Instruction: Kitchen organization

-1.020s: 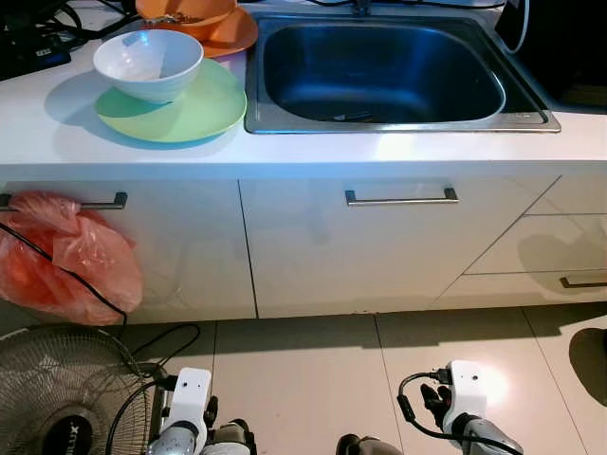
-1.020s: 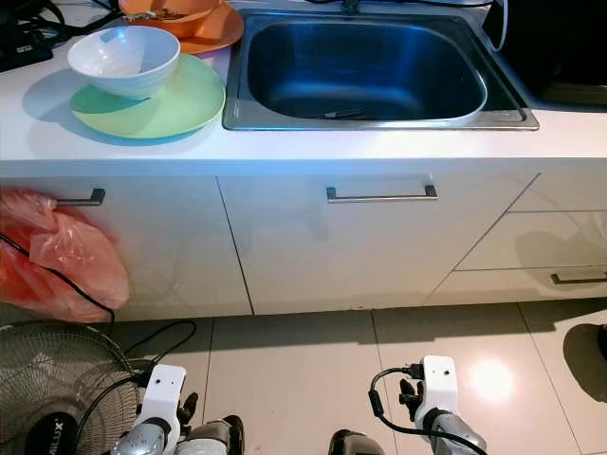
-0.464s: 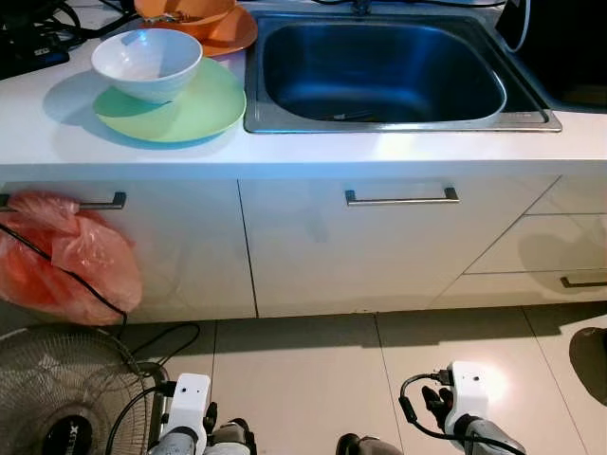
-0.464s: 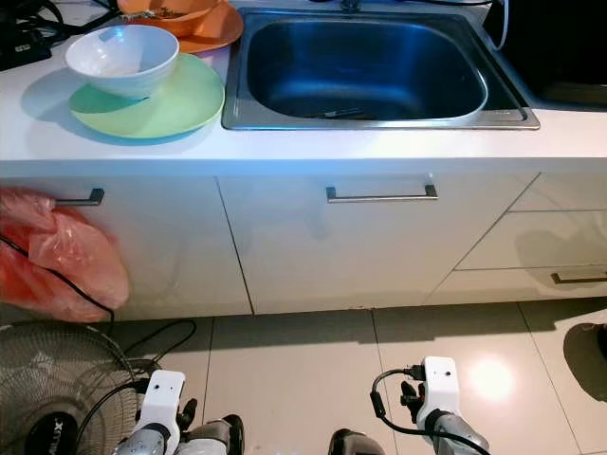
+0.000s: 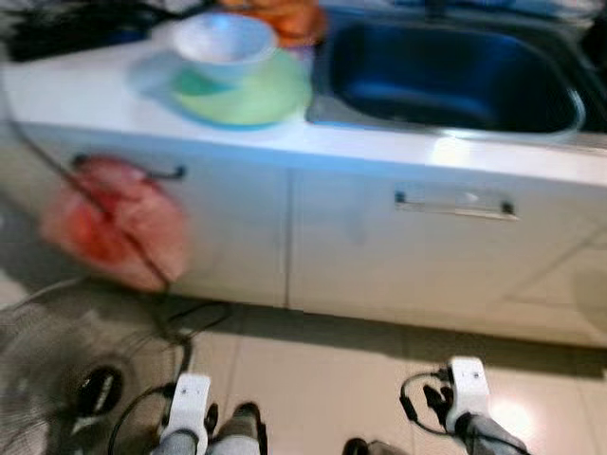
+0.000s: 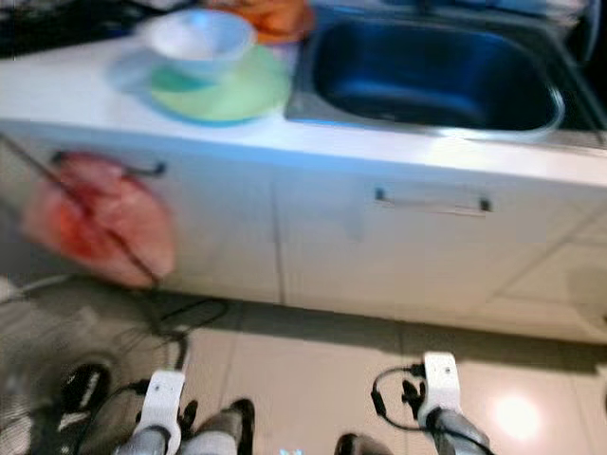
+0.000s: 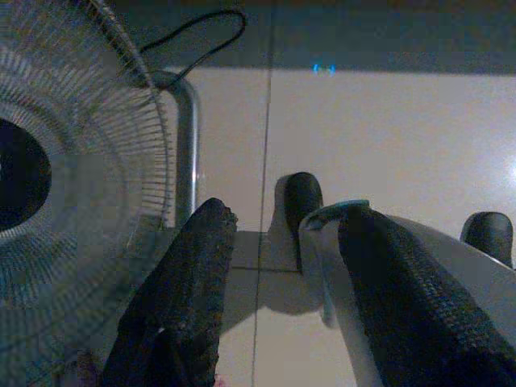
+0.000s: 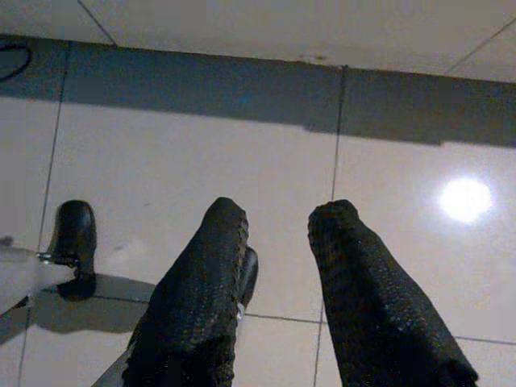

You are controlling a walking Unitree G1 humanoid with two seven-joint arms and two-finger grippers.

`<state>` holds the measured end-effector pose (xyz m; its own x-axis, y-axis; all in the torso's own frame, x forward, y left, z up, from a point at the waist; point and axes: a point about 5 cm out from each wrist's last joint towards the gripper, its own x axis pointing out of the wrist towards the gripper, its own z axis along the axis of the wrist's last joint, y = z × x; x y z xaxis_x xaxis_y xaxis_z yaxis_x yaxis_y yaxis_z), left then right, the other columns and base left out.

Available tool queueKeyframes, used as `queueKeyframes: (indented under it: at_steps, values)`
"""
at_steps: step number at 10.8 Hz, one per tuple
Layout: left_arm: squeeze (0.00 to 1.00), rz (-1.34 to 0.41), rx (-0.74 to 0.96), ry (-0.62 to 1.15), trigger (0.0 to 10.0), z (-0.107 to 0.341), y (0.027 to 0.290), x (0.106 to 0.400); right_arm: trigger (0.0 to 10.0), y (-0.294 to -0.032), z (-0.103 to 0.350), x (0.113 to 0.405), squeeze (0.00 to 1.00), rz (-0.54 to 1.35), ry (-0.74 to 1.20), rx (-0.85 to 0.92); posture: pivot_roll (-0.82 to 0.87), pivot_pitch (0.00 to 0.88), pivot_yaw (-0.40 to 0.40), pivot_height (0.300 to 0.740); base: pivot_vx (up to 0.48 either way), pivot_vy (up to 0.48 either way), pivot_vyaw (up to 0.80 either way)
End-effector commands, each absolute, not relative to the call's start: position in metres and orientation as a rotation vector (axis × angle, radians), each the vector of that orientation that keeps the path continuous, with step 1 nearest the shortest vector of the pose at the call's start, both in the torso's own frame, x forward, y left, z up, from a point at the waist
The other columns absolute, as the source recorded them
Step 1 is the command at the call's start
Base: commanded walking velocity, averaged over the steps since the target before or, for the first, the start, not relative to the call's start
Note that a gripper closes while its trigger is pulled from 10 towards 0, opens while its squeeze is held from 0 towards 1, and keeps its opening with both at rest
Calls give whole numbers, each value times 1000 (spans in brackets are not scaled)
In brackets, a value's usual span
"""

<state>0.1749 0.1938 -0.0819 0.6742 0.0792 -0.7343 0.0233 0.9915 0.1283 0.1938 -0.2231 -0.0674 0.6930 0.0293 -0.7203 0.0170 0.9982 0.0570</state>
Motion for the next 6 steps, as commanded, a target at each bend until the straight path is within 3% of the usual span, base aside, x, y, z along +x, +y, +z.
queueKeyframes:
  at_steps: [1, 3, 6]
  values:
    - [0, 45, 129, 864, 10000, -86, 195, 167, 10000, -225, -73, 183, 0, -17, 843, 81, 101, 195, -37, 740, 0, 0, 0]
    - [0, 48, 129, 867, 10000, -86, 195, 166, 10000, -225, -75, 180, 0, -16, 852, 82, 98, 163, -27, 740, 0, 0, 0]
    - [0, 39, 135, 870, 10000, -87, 193, 166, 10000, -224, -75, 179, 0, -18, 855, 84, 98, 145, -26, 740, 264, 0, 0]
